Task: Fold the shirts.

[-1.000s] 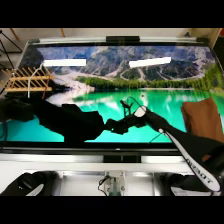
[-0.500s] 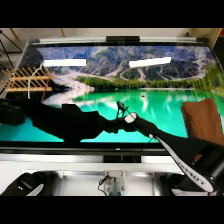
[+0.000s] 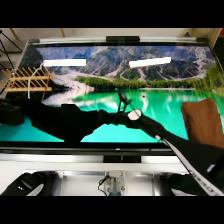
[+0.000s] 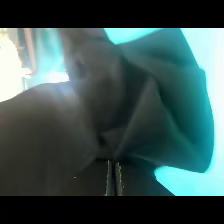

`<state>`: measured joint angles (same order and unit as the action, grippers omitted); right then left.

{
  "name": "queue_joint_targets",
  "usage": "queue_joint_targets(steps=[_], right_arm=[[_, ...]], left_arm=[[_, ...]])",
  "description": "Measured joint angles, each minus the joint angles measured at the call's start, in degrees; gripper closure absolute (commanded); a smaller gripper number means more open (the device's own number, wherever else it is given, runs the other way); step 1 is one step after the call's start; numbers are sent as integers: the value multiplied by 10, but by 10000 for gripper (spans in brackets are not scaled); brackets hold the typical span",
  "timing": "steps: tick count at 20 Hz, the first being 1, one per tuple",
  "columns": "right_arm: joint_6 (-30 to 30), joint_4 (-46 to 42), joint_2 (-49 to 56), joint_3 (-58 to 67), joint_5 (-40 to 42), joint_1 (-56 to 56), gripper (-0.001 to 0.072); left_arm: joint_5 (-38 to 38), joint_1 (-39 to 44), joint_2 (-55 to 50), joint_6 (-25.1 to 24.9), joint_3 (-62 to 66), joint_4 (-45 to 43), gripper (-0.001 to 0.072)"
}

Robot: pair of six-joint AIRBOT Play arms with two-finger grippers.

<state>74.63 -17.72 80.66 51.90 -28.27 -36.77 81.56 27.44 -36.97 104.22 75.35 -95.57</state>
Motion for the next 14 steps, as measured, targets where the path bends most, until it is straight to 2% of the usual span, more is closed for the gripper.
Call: queue_joint_targets(steps=[3,5,7,9,12,14], right_arm=[[-6,-85,-73,0,-17,37,647],[-6,-144,-137,3,-26,70,647],[-5,-193,-202,21,-33,105,647],[-5,-229,-267,59,-40,142,647],[-4,-283,-355,152,-42,195,647],[5,-328,-401,220,-54,228,646]], left_arm=[[-10,0,0,0,8,0,670],[-47,0,0,0,24,4,669],[-119,0,0,0,44,25,670],[-223,1,0,-1,66,64,669],[-364,9,0,-40,103,127,670],[-407,11,2,-61,125,139,670]])
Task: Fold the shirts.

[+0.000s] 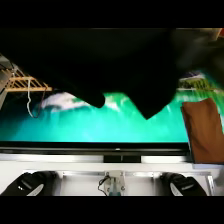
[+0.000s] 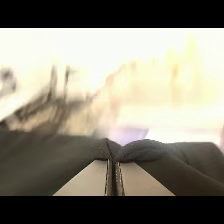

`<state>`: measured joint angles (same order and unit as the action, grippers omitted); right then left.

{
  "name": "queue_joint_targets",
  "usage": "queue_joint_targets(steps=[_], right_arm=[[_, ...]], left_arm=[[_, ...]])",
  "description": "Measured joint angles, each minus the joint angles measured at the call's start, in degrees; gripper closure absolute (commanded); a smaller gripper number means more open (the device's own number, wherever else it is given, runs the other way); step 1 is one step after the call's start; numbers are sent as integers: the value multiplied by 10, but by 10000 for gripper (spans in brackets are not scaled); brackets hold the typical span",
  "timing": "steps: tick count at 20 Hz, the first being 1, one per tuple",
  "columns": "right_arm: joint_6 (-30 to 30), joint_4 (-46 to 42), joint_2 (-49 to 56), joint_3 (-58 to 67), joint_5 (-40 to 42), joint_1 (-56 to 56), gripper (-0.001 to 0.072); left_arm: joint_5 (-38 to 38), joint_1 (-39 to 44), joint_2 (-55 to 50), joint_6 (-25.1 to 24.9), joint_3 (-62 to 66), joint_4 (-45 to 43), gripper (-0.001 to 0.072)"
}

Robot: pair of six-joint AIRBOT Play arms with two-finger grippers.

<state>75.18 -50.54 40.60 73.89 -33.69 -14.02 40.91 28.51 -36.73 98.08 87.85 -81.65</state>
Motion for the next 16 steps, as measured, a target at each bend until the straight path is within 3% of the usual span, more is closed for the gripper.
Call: queue_joint_targets(steps=[3,10,13,16], right_arm=[[42,-79,-42,70,-82,41,645],[97,-186,2,73,-430,71,645],[103,-181,63,-1,-445,73,645],[106,-164,158,-81,-358,73,645]], left_arm=[[33,-10,2,-3,14,-28,670],[170,-49,-10,37,-36,-110,669],[189,-57,-29,50,-122,-123,669],[195,-60,-62,73,-207,-127,669]])
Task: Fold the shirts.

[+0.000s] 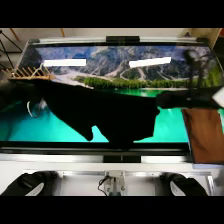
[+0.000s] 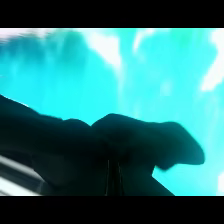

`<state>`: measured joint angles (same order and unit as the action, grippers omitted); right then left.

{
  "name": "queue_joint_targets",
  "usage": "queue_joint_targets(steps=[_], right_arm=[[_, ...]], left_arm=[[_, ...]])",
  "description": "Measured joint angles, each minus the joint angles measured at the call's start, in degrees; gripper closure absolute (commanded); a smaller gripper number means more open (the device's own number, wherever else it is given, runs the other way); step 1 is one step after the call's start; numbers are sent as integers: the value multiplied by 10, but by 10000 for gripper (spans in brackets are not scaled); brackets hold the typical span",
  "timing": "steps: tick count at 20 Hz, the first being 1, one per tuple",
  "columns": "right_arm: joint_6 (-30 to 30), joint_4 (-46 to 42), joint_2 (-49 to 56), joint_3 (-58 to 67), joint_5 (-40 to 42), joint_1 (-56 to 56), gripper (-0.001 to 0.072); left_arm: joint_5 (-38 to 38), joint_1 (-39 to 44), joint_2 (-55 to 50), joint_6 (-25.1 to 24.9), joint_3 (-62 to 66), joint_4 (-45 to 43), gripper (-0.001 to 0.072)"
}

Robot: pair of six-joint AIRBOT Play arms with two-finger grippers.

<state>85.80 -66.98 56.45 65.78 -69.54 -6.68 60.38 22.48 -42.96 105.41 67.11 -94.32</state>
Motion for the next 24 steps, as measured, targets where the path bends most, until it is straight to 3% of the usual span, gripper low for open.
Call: queue_joint_targets(steps=[2,3,4,5,7,10,14,19,23,24], right_arm=[[1,24,71,-23,66,0,619],[0,43,101,-26,93,0,450],[-6,64,129,-25,117,0,175],[-13,79,149,-21,131,1,104],[-34,96,170,3,134,1,104],[-39,51,163,35,57,1,104],[-13,25,96,-75,-30,0,38],[-10,113,46,-284,33,-16,38],[-5,156,52,-344,112,-87,39],[2,162,61,-349,132,-105,126]], left_arm=[[2,-1,-28,10,-35,-2,669],[2,-1,-38,13,-45,-2,669],[1,-2,-48,16,-52,-4,669],[-2,-2,-54,18,-57,-5,669],[-5,-4,-61,18,-64,-6,669],[4,-11,-63,8,-69,-8,669],[30,-19,-65,-7,-71,-9,669],[43,-21,-65,-12,-72,-10,669],[57,-21,-65,-12,-72,-10,669],[58,-21,-65,-12,-72,-10,669]])
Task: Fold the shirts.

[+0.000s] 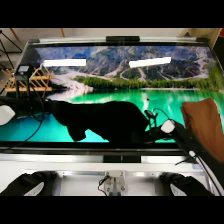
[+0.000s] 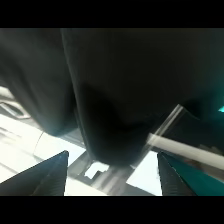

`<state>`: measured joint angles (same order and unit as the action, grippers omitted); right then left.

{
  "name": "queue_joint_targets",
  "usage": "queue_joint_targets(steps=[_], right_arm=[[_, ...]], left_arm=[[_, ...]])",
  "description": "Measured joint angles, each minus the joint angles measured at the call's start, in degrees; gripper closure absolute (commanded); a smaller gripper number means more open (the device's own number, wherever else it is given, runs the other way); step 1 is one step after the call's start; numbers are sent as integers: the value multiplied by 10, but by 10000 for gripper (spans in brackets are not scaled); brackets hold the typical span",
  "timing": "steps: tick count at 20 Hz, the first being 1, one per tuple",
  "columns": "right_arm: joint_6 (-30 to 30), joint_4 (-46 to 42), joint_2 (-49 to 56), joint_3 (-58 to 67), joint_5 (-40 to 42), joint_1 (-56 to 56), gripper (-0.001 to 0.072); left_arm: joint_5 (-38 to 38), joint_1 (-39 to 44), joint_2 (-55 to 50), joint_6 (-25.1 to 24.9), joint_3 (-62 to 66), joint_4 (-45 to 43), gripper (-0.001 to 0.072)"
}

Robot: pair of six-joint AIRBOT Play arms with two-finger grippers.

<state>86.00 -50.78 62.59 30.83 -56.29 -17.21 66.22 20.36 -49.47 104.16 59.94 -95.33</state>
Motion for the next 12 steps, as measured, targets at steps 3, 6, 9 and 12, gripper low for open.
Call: queue_joint_targets(steps=[3,6,9,12], right_arm=[[11,16,34,-2,47,-37,645],[13,2,34,40,49,-40,646],[12,-86,-24,146,-13,-6,645],[12,-208,-121,299,-54,58,646]], left_arm=[[4,0,0,0,0,0,669],[10,-1,0,-7,13,-6,669],[42,0,4,-33,82,-47,669],[93,-1,15,-50,205,-98,669]])
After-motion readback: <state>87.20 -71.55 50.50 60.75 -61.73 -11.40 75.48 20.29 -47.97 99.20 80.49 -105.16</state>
